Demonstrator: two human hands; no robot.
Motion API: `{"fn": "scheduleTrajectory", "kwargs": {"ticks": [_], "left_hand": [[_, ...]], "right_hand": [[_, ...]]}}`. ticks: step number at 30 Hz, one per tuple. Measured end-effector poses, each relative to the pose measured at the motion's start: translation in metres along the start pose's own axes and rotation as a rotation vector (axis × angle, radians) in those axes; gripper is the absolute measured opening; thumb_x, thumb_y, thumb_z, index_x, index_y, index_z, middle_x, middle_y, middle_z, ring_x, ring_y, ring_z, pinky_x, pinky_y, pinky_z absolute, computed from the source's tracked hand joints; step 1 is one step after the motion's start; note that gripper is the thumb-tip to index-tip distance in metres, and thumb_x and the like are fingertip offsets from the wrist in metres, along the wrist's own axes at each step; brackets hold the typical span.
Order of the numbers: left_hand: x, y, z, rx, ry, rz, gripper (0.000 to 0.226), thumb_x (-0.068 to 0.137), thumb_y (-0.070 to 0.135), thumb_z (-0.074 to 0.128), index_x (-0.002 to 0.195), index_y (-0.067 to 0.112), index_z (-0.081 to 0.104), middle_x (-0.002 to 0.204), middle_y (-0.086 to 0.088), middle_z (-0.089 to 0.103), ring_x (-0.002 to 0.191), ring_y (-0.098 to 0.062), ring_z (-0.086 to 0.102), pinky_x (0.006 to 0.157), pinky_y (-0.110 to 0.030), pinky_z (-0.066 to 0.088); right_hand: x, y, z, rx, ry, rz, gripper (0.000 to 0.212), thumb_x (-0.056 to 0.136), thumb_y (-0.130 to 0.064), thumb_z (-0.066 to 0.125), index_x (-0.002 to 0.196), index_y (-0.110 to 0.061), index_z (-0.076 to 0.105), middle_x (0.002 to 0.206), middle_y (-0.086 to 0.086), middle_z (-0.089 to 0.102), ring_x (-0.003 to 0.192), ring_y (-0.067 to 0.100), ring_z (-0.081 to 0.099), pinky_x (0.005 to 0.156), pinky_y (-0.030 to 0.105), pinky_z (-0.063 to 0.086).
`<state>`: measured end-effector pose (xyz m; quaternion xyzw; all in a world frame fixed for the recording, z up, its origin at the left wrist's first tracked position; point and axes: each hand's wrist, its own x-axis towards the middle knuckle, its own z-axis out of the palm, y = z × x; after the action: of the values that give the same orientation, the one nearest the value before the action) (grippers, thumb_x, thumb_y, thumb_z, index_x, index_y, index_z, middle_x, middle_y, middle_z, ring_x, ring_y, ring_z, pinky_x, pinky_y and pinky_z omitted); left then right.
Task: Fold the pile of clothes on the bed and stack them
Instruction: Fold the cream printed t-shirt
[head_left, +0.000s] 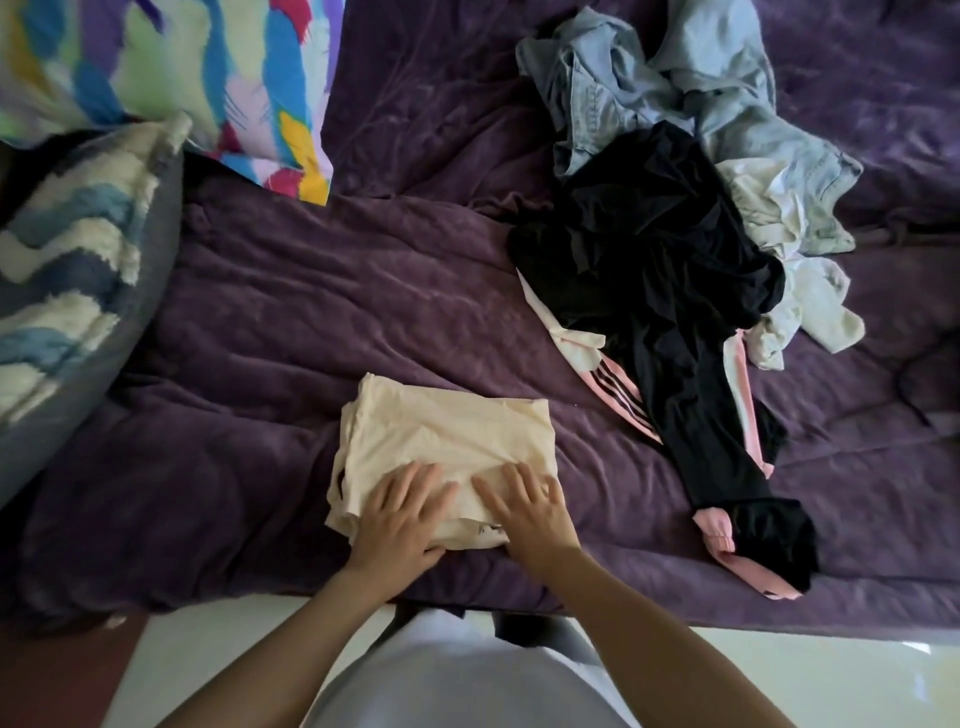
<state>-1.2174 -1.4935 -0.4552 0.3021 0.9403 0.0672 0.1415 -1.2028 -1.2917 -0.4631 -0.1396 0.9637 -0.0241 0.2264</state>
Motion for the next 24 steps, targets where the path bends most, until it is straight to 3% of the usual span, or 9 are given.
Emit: {"fn": "scheduleTrajectory", "kwargs": {"ticks": [3, 6, 8, 10, 14, 16, 18, 22, 24], "left_hand": [[0.001, 0.001, 0.002, 0.009, 0.07, 0.03, 0.098, 0.038, 0.044, 0.085, 0.124, 0.02, 0.046, 0.128, -0.009, 0.047, 0.116, -0.028, 0.043, 0.096, -0.042, 0.031], [-0.001, -0.007, -0.001, 0.024, 0.078, -0.004, 0.091, 0.04, 0.034, 0.085, 0.122, 0.021, 0.046, 0.121, -0.01, 0.06, 0.113, -0.028, 0.053, 0.088, -0.042, 0.046], [0.0, -0.012, -0.005, 0.039, 0.148, -0.007, 0.066, 0.057, 0.027, 0.073, 0.117, 0.02, 0.048, 0.108, -0.008, 0.066, 0.098, -0.027, 0.064, 0.074, -0.04, 0.051], [0.007, -0.014, -0.017, 0.013, 0.255, 0.018, 0.038, 0.067, 0.017, 0.049, 0.104, 0.016, 0.057, 0.087, -0.005, 0.069, 0.075, -0.025, 0.068, 0.063, -0.034, 0.053], [0.053, 0.007, -0.059, 0.001, 0.335, 0.155, 0.029, 0.062, 0.015, 0.043, 0.071, 0.012, 0.071, 0.063, 0.0, 0.064, 0.056, -0.022, 0.064, 0.052, -0.026, 0.051], [0.086, 0.035, -0.08, 0.01, 0.348, 0.229, 0.024, 0.057, 0.015, 0.051, 0.069, 0.013, 0.071, 0.064, 0.001, 0.064, 0.058, -0.021, 0.064, 0.054, -0.026, 0.051], [0.119, 0.076, -0.099, 0.016, 0.385, 0.318, 0.031, 0.058, 0.016, 0.041, 0.067, 0.014, 0.07, 0.064, 0.002, 0.064, 0.058, -0.021, 0.064, 0.052, -0.026, 0.051], [0.165, 0.186, -0.124, 0.006, 0.486, 0.506, 0.038, 0.057, 0.015, 0.034, 0.067, 0.013, 0.07, 0.064, 0.001, 0.064, 0.056, -0.021, 0.063, 0.05, -0.025, 0.051], [0.18, 0.25, -0.127, 0.001, 0.511, 0.586, 0.035, 0.058, 0.013, 0.036, 0.068, 0.013, 0.069, 0.064, 0.001, 0.064, 0.057, -0.021, 0.063, 0.049, -0.026, 0.051]], "right_hand": [[0.004, 0.002, -0.005, 0.01, 0.026, -0.024, 0.11, 0.014, -0.032, 0.088, 0.116, -0.026, 0.05, 0.091, 0.009, 0.066, 0.091, 0.027, 0.049, 0.064, 0.033, 0.055], [0.003, 0.008, -0.024, -0.013, 0.153, -0.034, 0.069, 0.016, -0.028, 0.087, 0.083, -0.025, 0.07, 0.069, -0.001, 0.062, 0.062, 0.021, 0.06, 0.05, 0.021, 0.049], [0.0, 0.015, -0.035, -0.01, 0.258, -0.045, 0.053, 0.028, -0.025, 0.088, 0.077, -0.023, 0.069, 0.067, -0.002, 0.06, 0.057, 0.02, 0.06, 0.047, 0.021, 0.046], [-0.007, 0.024, -0.042, -0.015, 0.363, -0.078, 0.056, 0.038, -0.024, 0.085, 0.086, -0.02, 0.056, 0.069, -0.001, 0.06, 0.057, 0.019, 0.059, 0.048, 0.022, 0.044], [-0.04, 0.058, -0.055, -0.049, 0.54, 0.0, 0.026, 0.065, -0.024, 0.048, 0.09, -0.022, 0.046, 0.068, -0.004, 0.059, 0.058, 0.017, 0.06, 0.046, 0.021, 0.041], [-0.064, 0.086, -0.061, -0.035, 0.577, 0.099, 0.028, 0.066, -0.026, 0.041, 0.09, -0.024, 0.055, 0.069, -0.005, 0.06, 0.059, 0.017, 0.062, 0.047, 0.02, 0.042], [-0.096, 0.12, -0.07, -0.051, 0.617, 0.21, 0.029, 0.065, -0.031, 0.044, 0.091, -0.025, 0.055, 0.072, -0.005, 0.061, 0.061, 0.017, 0.062, 0.048, 0.02, 0.044], [-0.182, 0.194, -0.08, -0.073, 0.657, 0.397, 0.05, 0.04, -0.03, 0.082, 0.086, -0.022, 0.066, 0.077, -0.004, 0.063, 0.066, 0.019, 0.063, 0.051, 0.023, 0.048], [-0.232, 0.23, -0.076, -0.084, 0.719, 0.489, 0.041, 0.046, -0.025, 0.082, 0.085, -0.021, 0.069, 0.077, -0.004, 0.063, 0.066, 0.019, 0.064, 0.05, 0.023, 0.048]]}}
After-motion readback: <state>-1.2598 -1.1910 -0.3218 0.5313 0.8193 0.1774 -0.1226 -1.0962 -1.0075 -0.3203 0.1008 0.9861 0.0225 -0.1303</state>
